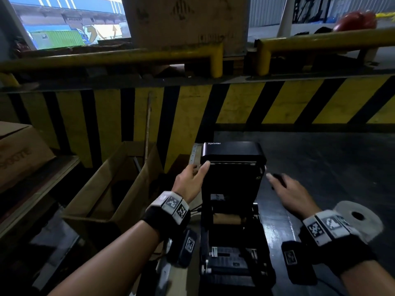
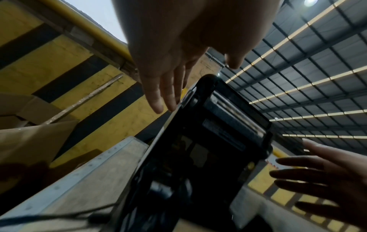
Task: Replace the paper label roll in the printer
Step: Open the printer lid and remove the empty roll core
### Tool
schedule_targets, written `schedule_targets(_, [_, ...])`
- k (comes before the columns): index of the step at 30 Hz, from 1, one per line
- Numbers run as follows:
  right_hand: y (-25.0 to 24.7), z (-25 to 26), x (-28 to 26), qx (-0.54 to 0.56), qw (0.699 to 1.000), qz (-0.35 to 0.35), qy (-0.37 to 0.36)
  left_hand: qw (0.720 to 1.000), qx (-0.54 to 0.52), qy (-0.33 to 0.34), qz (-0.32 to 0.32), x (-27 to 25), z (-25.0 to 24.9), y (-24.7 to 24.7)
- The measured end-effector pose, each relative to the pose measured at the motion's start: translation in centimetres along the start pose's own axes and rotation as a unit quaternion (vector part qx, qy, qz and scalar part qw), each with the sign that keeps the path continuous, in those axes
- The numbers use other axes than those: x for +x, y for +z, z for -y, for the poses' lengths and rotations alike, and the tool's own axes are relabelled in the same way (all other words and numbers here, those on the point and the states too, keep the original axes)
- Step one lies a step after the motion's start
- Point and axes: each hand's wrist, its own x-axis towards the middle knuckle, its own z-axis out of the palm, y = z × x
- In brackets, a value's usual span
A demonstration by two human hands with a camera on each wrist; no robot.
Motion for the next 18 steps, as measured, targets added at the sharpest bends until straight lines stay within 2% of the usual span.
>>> schedule_targets(4, [2.1,-2.1,-3.9,-0.056,0.994,0.098,0.011,0.995,0.031,0.027,0.088,-3.9,3.6,1.1])
schedule_targets(6, [3.2,-2.5,-5.2,-0.083,0.987,0.138,-0.011,0.984,0.065,0.035,0.163,-5.3,4.9,1.7])
schedule_targets(8, [4.2,-2.3,-5.9,-0.132,0.977,0.163,-0.024,0.967,0.138,0.036,0.212,-6.0,5.7,2.4])
schedule_targets(13, [6.8,-3.6,-5.1,-0.179,0.969,0.169,-0.015,0.946,0.227,0.057,0.223,-6.2,6.0,4.2])
schedule_targets(18, [8.9,-5.4,-4.3,-0.171,0.975,0.143,-0.002,0.952,0.228,0.065,0.195,-6.1,5.7,5.4])
